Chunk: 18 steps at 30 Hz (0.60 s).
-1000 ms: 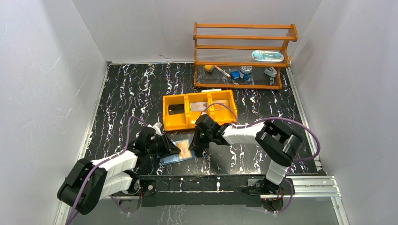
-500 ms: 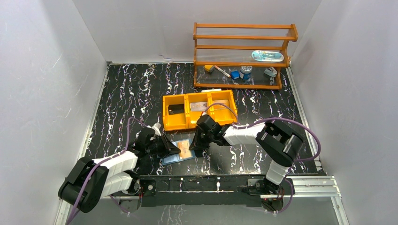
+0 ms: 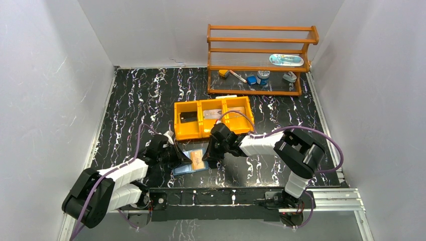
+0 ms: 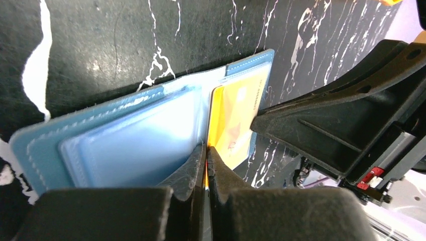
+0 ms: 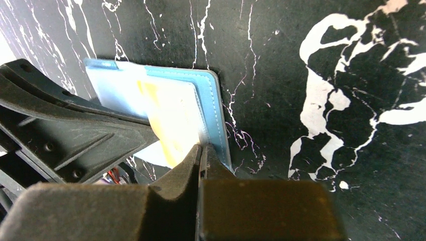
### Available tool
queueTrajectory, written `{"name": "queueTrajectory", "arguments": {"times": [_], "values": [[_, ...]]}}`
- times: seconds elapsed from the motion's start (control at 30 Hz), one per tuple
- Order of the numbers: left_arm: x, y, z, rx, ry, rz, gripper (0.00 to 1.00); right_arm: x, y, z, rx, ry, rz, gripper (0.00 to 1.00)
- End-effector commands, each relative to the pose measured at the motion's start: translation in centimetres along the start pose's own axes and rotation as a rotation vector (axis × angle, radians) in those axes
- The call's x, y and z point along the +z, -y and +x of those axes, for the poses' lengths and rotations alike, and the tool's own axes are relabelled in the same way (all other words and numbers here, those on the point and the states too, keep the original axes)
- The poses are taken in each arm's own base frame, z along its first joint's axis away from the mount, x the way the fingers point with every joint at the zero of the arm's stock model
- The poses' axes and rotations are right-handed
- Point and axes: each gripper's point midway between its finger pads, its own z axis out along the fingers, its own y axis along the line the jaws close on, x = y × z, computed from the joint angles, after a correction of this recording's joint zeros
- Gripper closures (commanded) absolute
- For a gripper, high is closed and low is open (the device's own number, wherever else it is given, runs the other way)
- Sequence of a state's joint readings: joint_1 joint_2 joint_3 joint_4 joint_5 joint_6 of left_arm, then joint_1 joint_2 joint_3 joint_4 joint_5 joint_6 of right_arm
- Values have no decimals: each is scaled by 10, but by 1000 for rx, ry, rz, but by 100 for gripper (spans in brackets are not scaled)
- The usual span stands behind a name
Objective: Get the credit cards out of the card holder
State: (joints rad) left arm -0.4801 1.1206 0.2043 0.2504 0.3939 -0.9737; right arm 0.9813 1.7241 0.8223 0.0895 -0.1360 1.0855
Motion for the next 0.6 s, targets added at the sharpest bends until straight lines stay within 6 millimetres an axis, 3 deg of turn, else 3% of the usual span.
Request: {"name": "queueTrajectory", "arguments": {"times": [0.0,0.23,0.4,0.57], "values": [[-3,27,-17,109,46,35,100,10,14,52,-29,-152,27,96],[-12,30,-14,159,30,34,100,5,5,38,-51,-110,29,87],[-19,27,-10,176,25,17,100,4,2,34,-59,-100,31,90],[-26,24,-11,199,39,-10,100,2,12,32,-56,-91,86,94]]}}
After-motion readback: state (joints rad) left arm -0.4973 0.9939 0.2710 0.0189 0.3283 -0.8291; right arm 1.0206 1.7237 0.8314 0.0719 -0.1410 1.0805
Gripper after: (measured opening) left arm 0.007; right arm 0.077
